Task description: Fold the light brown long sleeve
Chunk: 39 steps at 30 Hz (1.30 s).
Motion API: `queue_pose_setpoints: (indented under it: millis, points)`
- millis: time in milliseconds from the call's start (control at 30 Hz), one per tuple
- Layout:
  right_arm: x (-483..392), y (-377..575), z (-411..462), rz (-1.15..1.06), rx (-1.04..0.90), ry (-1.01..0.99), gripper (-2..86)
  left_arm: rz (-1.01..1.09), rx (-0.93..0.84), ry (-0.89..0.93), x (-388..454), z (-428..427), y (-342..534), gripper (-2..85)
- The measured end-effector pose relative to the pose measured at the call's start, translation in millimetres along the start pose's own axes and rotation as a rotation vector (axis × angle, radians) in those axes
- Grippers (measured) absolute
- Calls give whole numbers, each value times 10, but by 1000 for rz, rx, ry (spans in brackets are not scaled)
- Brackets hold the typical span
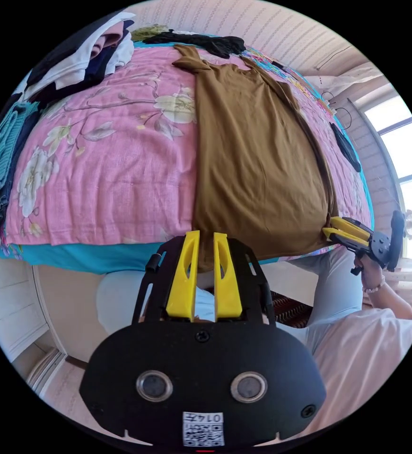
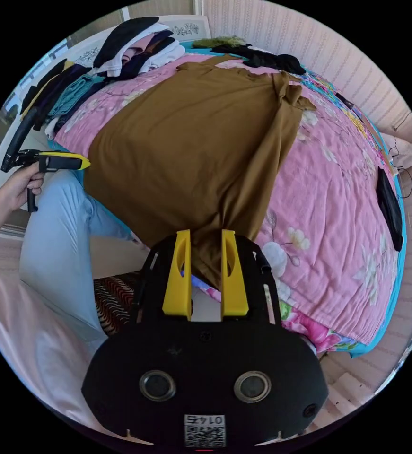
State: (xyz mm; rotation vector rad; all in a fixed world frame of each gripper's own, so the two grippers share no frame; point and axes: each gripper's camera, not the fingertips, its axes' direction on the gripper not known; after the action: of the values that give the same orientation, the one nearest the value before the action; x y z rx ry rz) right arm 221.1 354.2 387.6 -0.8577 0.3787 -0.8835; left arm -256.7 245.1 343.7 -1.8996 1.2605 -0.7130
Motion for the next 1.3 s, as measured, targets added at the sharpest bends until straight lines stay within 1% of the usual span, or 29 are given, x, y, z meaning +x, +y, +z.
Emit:
queue_pose_setpoints:
  millis: [67,133,233,300,367,433,500,633,800,900,967,1000,1067,1167,1300]
  points:
    - [100,-18,-2,58,5,-37,28,31,-29,-35,-2,63,-65,34]
    - [202,-1,-72,114,-15,-19,15,44,-32,-25,-43,73,-66,10]
    - [450,221,-317,216,71,3,7,37,-14,-5,-140,52,-25,-7]
    - [672,418,-440,317,113,-34,4,43,-12,-7,-171,36,-1,-8]
    - [958,666,-476,441,140,-119,3,53,-9,-8,-215,29,31,-9]
    - [1076,756,-393,488,129,-158,2,48,-16,-2,-264,42,33,-9]
    - [1092,743,-272,498,112,-171,3,44,-28,-2,-304,60,25,-9]
    - [1045,565,51,517,14,-154,8,37,-28,0,-390,34,55,-4]
    - [1106,562,44,554,14,-160,26,33,30,-2,-473,-180,268,26]
    - [1133,605,-28,551,38,-163,41,39,3,-1,-534,-119,372,51]
    - [1131,577,28,533,22,-151,44,21,-85,-10,-578,13,312,45]
    - [1132,561,60,531,9,-148,42,18,-92,-18,-581,34,295,40]
    - [1149,500,165,532,-38,-148,24,32,-120,-53,-567,90,235,3]
    - [1166,484,158,511,-40,-180,6,91,-131,-60,-550,69,224,-7]
    - [1204,555,99,497,-51,-225,-1,118,-118,-61,-646,-93,349,-9]
